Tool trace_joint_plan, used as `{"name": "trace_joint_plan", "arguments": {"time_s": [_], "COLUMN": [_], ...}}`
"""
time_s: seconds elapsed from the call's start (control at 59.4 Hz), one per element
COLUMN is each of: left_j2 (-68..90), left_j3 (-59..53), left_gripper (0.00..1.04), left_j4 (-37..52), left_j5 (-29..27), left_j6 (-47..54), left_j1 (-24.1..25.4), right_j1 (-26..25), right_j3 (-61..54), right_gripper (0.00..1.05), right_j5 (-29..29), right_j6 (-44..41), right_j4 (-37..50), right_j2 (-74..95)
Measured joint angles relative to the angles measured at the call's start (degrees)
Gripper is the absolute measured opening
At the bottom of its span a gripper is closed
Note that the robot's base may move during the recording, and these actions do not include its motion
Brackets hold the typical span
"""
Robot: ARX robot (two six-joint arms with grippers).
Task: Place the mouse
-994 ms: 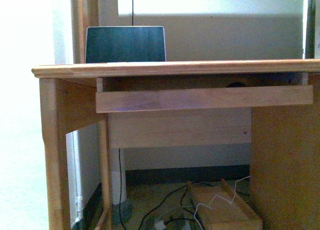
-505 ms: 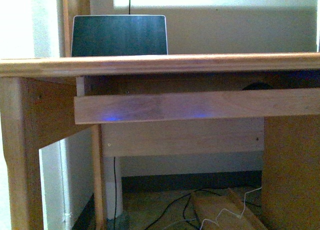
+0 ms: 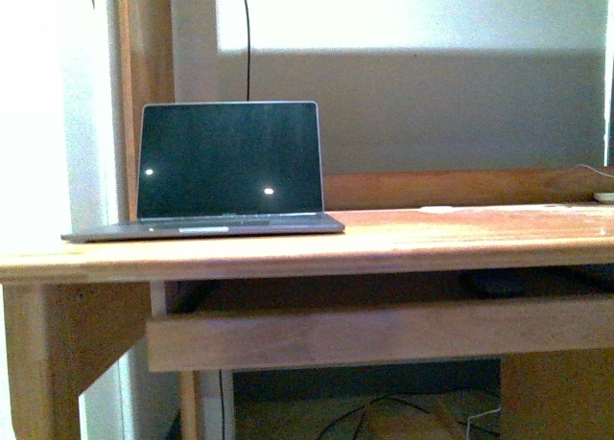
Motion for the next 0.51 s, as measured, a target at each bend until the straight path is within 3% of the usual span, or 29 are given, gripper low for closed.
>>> {"name": "trace_joint_plan", "arguments": {"time_s": [0.253, 0.354, 0.438, 0.505], "left_j2": [0.2, 10.3, 20.7, 32.6], "left_j3": [0.1, 4.6, 5.6, 7.0], "left_gripper": [0.97, 0.97, 0.97, 0.97], "left_j4": [-0.3, -8.1, -2.6, 7.6], "left_j5": [0.4, 16.3, 18.1, 16.2], "left_j6": [-0.2, -4.3, -2.1, 4.0], "left_j1": [0.2, 3.1, 2.8, 2.8], "right_j1": [0.0, 0.0, 0.0, 0.0], "right_j3": [0.0, 0.0, 0.0, 0.0], "right_gripper": [0.97, 0.97, 0.97, 0.97], "right_j5": [0.0, -0.2, 0.0, 0.0], "right_j6": [0.0, 0.0, 0.0, 0.0], "right_j4": [0.0, 0.0, 0.0, 0.0], "right_j2": [0.0, 0.0, 0.0, 0.0]}}
